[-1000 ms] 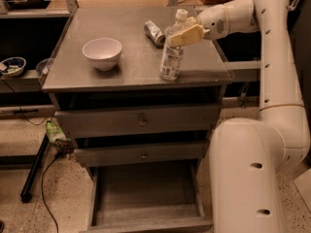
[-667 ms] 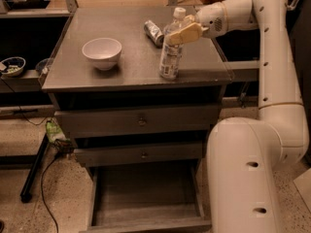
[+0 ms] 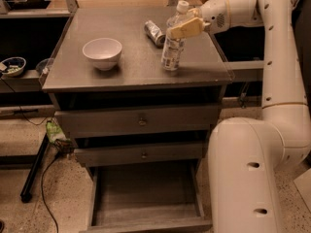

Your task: Pick blue plastic bottle from bottom drawer and place on counter

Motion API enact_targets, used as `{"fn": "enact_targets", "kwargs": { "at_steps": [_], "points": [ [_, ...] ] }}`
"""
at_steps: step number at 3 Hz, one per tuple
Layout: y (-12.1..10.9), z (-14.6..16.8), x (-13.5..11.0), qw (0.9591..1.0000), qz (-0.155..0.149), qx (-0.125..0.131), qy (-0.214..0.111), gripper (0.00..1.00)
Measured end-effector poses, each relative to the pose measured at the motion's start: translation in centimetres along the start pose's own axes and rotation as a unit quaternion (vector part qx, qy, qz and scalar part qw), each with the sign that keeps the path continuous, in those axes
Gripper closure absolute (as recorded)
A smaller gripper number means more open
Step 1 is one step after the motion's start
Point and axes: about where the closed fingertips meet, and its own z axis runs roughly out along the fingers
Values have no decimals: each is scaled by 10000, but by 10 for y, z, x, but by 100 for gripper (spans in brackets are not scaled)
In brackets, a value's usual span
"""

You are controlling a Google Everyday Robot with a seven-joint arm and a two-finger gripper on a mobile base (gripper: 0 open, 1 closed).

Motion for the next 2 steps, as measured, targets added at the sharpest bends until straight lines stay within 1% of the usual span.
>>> {"fn": "enact_targets", "kwargs": {
  "at_steps": [1,2],
  "points": [
    [-11,14,3,9999,46,95,106,100],
    [-11,15,4,9999,50,89,107,100]
  ]
}}
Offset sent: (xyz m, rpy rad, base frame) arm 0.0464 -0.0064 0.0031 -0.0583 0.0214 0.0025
